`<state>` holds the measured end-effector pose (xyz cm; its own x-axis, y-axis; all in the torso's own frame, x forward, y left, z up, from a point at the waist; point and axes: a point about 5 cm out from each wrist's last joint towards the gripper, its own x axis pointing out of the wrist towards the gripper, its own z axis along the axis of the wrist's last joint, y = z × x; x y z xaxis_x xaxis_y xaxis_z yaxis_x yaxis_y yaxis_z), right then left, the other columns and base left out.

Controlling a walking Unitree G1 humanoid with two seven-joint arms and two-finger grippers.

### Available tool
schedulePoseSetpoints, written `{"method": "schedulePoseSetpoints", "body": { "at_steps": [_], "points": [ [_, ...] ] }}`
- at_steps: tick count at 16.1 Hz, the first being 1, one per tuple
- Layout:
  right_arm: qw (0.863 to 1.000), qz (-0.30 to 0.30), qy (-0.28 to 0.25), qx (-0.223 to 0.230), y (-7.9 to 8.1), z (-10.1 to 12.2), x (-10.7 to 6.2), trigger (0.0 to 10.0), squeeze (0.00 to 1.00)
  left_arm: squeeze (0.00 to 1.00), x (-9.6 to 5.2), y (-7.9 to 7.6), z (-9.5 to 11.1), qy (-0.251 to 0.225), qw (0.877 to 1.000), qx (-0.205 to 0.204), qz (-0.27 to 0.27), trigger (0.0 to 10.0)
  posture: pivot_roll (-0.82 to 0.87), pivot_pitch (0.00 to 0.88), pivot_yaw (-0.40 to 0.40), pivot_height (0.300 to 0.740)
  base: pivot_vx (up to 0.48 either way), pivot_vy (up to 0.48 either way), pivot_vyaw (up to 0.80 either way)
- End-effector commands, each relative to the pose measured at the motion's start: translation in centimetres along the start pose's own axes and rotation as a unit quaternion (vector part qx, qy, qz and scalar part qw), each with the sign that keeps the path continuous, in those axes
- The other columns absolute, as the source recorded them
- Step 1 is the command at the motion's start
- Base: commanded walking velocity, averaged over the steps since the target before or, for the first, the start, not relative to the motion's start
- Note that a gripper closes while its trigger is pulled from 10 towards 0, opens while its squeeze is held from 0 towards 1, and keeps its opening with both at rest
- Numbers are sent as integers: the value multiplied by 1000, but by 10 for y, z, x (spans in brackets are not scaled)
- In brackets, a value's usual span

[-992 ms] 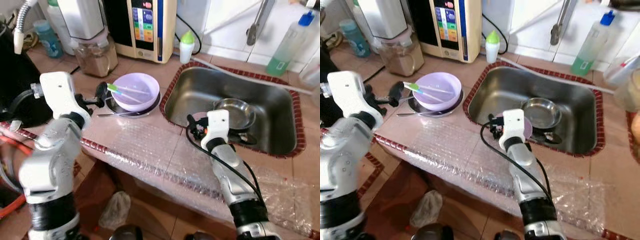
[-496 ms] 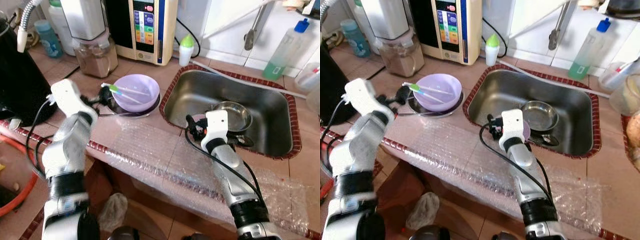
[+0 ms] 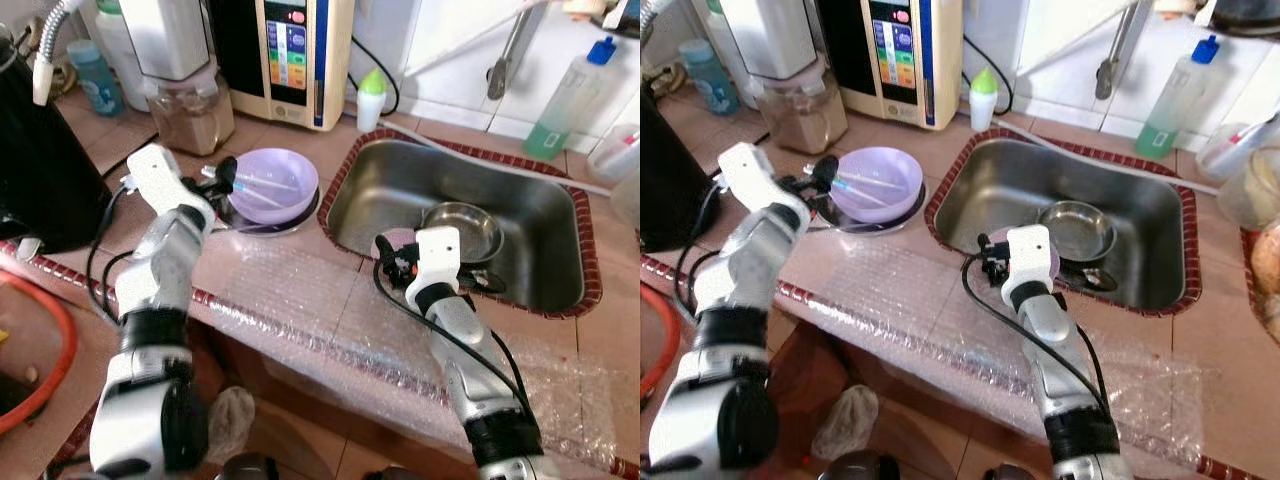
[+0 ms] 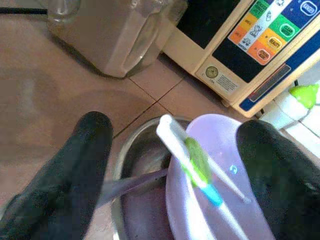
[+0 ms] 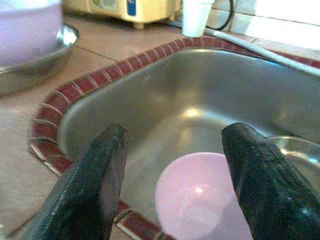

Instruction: Kitchen organization

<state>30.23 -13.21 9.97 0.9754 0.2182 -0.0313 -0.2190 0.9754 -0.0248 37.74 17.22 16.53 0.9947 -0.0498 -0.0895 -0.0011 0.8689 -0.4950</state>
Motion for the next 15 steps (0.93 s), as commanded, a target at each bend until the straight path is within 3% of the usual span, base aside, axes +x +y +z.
{"method": "schedulePoseSetpoints", "body": {
  "at_steps": [1, 2, 5, 15],
  "points": [
    [999, 13, -23, 21, 2, 9, 0, 10000, 0, 0, 3, -2, 3, -7, 1000, 1, -6, 0, -53, 27, 21, 740, 0, 0, 0],
    [999, 40, -35, 12, 8, 14, -1, 10000, 0, 0, 8, -5, 3, -8, 1000, 0, -9, 0, -63, 30, 28, 740, 0, 0, 0],
    [998, 43, -33, 9, 11, 14, -4, 10000, 0, 0, 12, -8, 4, -11, 1000, -1, -15, 0, -68, 33, 36, 740, 0, 0, 596],
    [999, 38, -26, 18, 11, 12, -4, 10000, 0, 0, 16, -13, 5, -6, 999, -4, -52, 0, -57, 40, 43, 740, 0, 0, 0]
  ]
}}
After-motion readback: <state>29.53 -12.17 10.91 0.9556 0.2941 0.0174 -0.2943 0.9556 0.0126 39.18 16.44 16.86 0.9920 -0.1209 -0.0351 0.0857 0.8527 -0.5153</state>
